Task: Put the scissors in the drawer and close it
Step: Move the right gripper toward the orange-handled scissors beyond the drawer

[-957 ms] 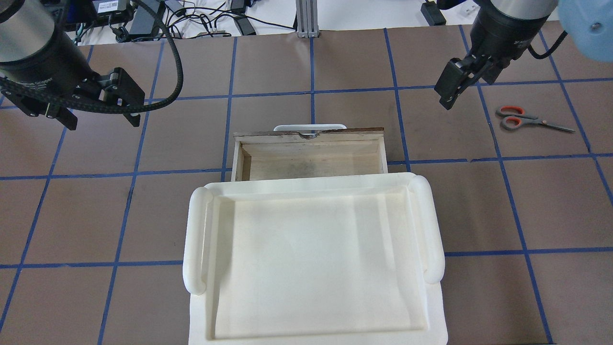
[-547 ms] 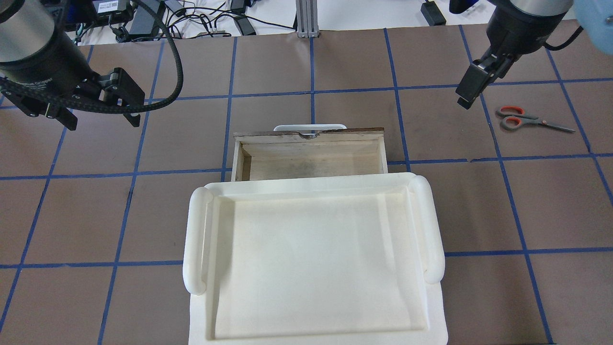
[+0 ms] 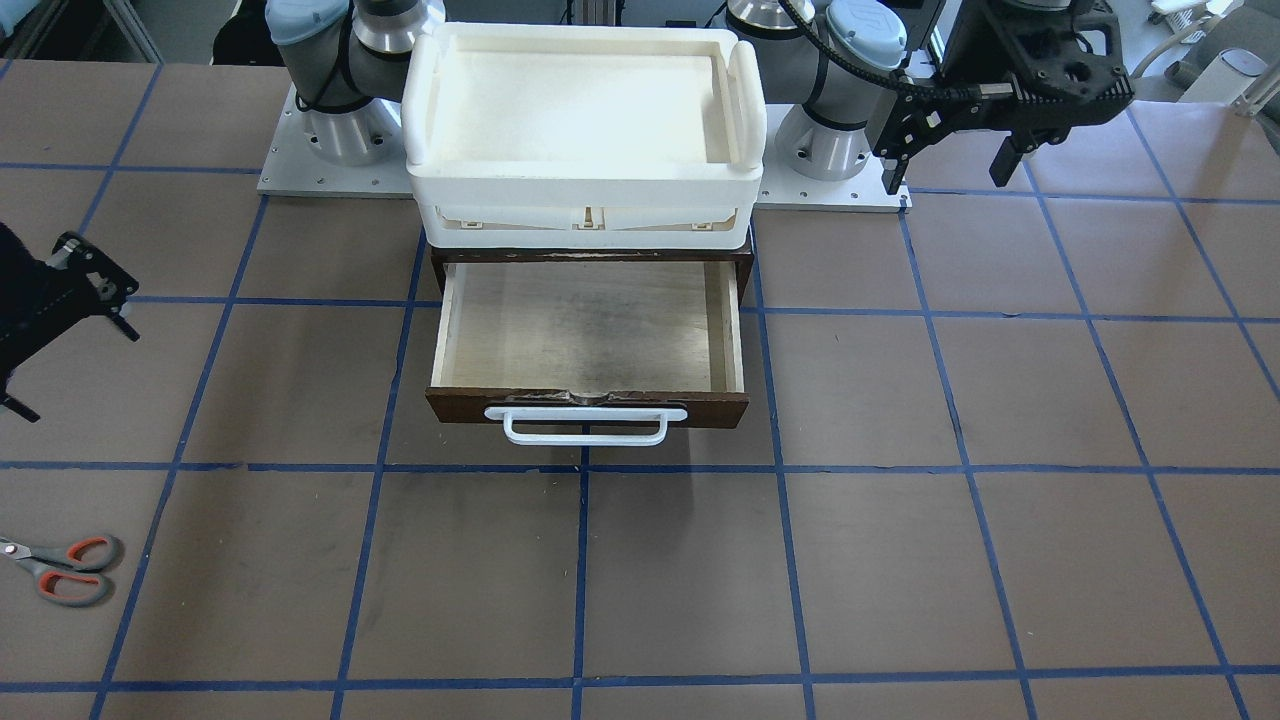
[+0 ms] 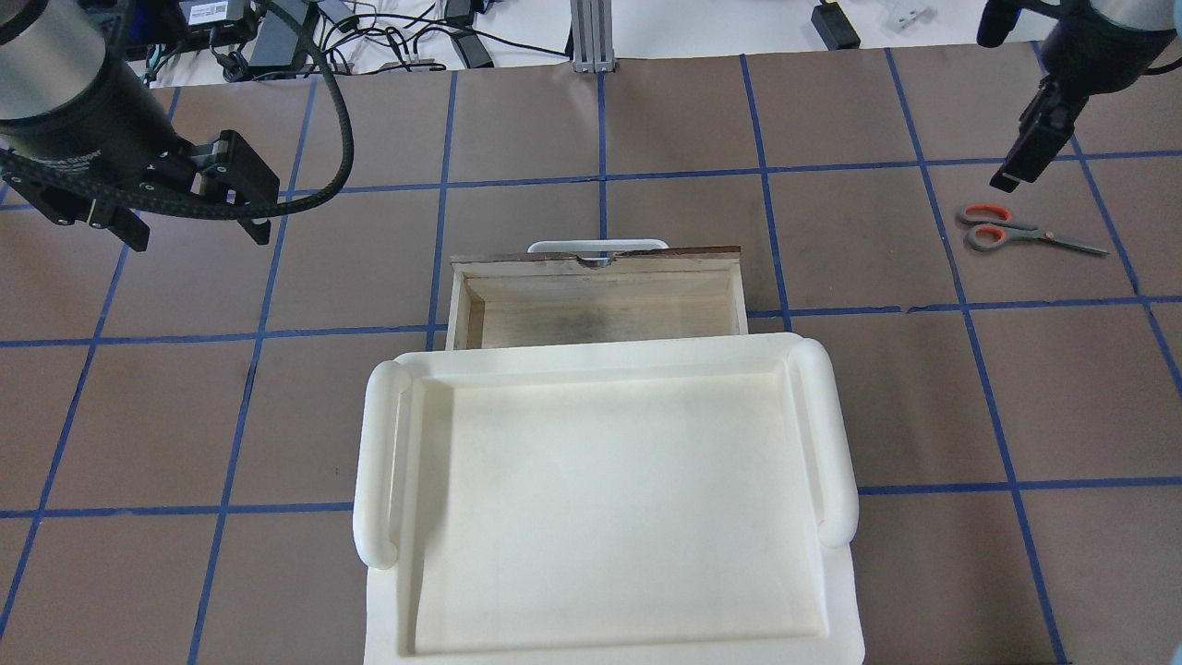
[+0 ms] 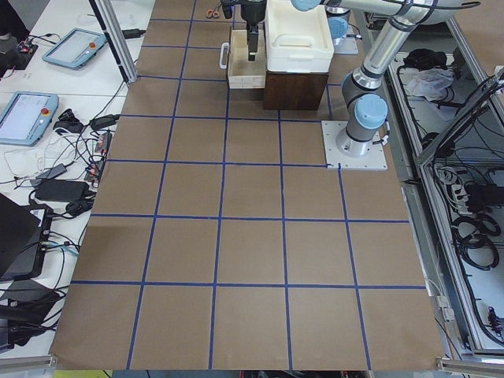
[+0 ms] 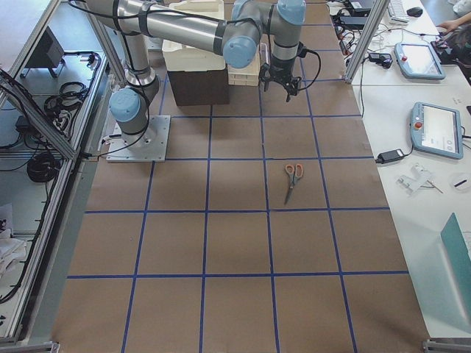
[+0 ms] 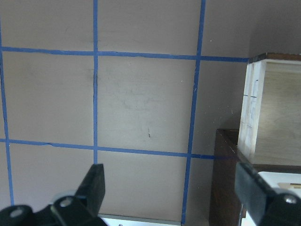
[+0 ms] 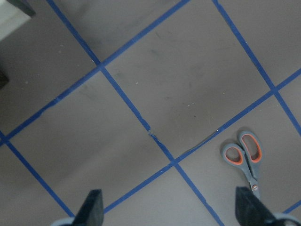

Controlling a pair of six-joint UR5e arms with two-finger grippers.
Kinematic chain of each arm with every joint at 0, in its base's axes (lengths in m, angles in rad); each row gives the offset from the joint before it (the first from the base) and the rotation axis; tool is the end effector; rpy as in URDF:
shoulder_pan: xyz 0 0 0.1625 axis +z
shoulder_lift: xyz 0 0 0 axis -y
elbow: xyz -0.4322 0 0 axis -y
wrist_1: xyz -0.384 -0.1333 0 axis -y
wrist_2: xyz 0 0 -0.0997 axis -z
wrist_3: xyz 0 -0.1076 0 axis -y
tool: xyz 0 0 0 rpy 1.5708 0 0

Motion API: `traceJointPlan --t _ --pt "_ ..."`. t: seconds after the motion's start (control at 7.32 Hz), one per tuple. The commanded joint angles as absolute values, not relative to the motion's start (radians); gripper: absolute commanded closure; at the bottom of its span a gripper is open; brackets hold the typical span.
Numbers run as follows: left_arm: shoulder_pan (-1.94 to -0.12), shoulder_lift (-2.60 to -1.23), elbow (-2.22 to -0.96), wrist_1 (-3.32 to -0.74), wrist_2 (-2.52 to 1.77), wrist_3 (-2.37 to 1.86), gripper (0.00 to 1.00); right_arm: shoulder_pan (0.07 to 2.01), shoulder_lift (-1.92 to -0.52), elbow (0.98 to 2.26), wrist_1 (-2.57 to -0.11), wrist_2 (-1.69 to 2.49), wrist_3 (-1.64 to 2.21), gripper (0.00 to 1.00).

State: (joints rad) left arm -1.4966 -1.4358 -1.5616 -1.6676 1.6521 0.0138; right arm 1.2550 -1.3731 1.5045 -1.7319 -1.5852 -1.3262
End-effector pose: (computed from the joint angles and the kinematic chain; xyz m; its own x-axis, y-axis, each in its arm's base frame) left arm -0.0926 -0.4346 0.5435 -0.9946 -0.0640 -0.0818 -0.0603 0.9971 -0.0463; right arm -0.0513 -0.5812 0.4314 -0.5313 -0.8465 0.0323 -0.8469 0.5318 0.0068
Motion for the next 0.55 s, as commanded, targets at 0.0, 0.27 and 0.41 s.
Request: traceJointPlan --t 0.0,0.27,0.41 --pt "-1.497 -1.436 -1.562 -1.669 1.652 0.014 0.0 1.177 -1.258 1.503 -1.889 -1.588 -1.539 0.0" --pt "-1.497 -1.436 -1.56 -1.667 1.652 0.014 0.0 1.143 -1.16 1.497 -2.007 -1.586 -1.632 0.0" --pt "-1.496 -1.436 -1.56 -1.667 1.654 0.014 0.0 1.132 -1.131 1.493 -2.049 -1.586 -1.684 0.01"
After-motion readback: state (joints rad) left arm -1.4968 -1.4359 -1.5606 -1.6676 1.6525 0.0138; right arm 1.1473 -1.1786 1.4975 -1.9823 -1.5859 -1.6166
